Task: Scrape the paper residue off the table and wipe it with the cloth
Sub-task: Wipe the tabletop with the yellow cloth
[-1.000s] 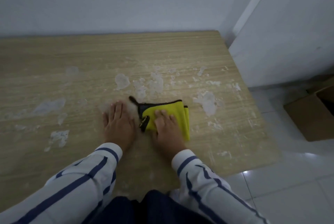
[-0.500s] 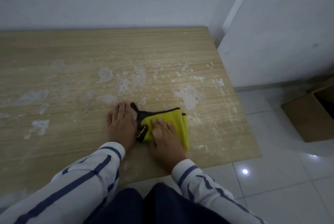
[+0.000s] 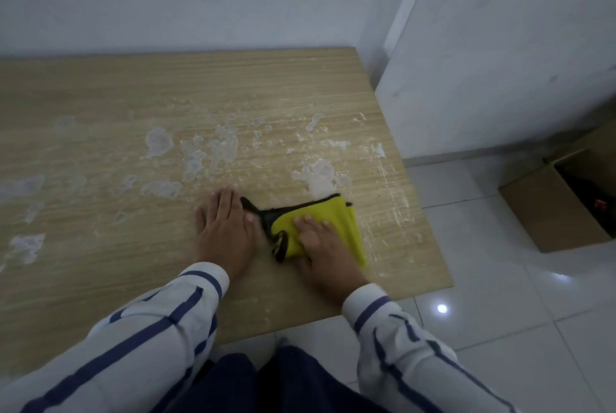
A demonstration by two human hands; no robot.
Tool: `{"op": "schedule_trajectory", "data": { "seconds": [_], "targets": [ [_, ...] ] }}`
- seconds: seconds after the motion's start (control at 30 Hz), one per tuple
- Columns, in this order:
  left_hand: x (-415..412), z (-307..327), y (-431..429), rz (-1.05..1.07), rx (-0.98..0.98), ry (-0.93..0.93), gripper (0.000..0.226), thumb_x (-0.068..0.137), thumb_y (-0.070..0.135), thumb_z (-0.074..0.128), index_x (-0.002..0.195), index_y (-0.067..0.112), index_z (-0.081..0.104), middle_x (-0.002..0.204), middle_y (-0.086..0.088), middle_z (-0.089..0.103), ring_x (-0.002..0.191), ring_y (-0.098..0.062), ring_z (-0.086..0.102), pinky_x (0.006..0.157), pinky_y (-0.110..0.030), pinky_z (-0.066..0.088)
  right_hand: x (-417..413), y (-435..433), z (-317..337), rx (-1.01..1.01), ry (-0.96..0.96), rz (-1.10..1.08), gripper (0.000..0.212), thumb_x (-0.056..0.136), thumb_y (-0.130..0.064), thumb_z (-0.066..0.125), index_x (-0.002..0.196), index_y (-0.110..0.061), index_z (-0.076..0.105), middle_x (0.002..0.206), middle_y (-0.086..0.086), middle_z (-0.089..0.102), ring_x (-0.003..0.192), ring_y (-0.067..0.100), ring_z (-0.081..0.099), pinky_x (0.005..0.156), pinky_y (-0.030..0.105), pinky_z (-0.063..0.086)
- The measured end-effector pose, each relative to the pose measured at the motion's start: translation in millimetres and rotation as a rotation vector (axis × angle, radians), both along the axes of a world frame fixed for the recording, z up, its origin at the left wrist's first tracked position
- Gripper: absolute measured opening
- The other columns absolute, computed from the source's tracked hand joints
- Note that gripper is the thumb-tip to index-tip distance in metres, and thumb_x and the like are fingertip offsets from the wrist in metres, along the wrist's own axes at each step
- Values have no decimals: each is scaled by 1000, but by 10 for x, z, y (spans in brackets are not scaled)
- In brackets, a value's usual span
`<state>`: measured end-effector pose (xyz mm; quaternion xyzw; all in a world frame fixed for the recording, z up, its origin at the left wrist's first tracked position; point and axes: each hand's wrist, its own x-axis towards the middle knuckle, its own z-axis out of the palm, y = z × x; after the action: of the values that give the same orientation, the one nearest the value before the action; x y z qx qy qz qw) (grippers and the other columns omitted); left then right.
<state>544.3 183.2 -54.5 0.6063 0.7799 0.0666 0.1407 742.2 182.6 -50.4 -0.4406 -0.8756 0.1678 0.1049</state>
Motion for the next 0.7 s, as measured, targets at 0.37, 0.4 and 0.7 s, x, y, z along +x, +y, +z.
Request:
{"op": "schedule_trajectory", "data": {
  "seconds": [0.37,0.4,0.7],
  "targets": [
    [95,3,171,-14,-44,38,56,99,35,23,150,13,13,158,-5,7,146,-23,0,117,-46,-1,-204,807,177,-29,118,-192,51,84,-13,46,134,-2,43,135,22,48,126,38,43,110,44,29],
    [95,6,200,-12,-47,52,55,99,34,25,148,12,18,158,-7,12,146,-23,3,117,-47,1,-358,712,137,-114,55,-39,56,85,-11,44,140,-1,34,144,21,39,136,37,31,115,45,18],
    [109,-5,214,-1,-8,25,57,99,33,24,151,15,8,159,-3,5,146,-22,-2,117,-46,-1,1000,1757,95,-126,42,-748,40,87,-16,51,125,-2,46,129,24,50,117,42,49,98,43,39]
  ]
}}
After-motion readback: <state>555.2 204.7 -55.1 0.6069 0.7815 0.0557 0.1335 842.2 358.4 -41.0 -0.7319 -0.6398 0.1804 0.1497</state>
